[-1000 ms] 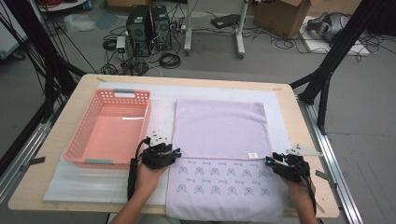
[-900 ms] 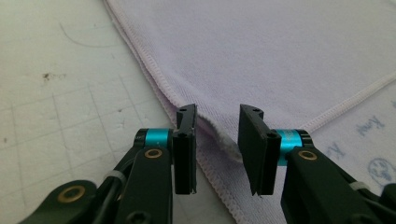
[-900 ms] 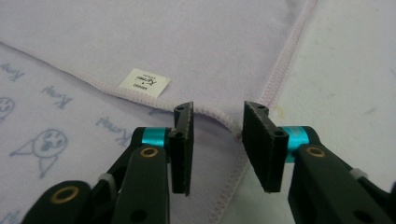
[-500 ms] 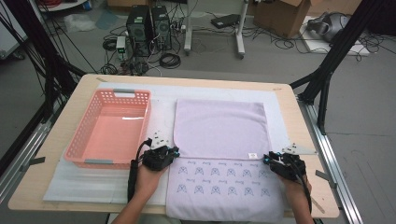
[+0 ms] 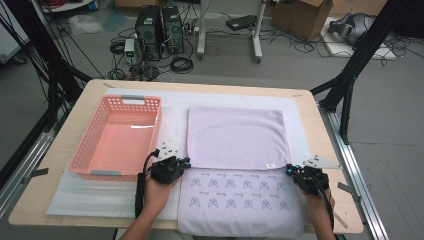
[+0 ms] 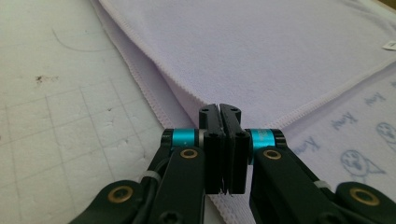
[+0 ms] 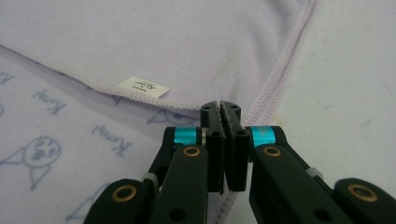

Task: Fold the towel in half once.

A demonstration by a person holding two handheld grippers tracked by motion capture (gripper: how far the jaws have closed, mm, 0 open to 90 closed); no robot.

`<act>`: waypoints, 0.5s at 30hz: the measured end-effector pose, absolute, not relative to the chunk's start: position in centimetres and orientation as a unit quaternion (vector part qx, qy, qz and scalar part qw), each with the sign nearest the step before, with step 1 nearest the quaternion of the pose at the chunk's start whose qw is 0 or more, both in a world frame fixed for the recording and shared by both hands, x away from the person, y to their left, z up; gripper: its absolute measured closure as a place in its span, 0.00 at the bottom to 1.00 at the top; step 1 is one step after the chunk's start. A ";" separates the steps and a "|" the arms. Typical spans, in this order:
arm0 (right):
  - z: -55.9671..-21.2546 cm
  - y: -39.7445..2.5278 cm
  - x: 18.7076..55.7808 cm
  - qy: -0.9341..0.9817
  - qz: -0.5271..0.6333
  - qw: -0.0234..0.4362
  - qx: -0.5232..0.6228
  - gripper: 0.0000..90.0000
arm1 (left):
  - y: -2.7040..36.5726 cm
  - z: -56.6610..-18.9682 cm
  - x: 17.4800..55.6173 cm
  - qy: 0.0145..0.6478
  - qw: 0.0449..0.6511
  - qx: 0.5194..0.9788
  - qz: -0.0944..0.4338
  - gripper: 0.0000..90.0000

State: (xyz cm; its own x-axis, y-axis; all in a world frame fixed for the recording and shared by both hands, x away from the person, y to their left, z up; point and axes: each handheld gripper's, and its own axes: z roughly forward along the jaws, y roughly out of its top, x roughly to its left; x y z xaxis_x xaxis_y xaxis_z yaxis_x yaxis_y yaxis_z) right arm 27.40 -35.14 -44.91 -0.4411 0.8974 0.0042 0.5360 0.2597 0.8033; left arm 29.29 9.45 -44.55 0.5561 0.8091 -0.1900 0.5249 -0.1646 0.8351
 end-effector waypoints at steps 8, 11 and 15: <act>-44.4 -35.9 25.9 0.750 0.399 0.237 0.471 0.99 | 10.0 -43.9 27.6 0.438 0.491 0.739 0.145 0.98; -43.8 -35.7 25.3 0.752 0.401 0.240 0.465 0.99 | 10.5 -43.5 27.1 0.442 0.501 0.731 0.142 0.98; -43.3 -35.8 24.4 0.750 0.408 0.238 0.463 0.99 | 11.2 -43.4 26.1 0.441 0.507 0.727 0.139 0.98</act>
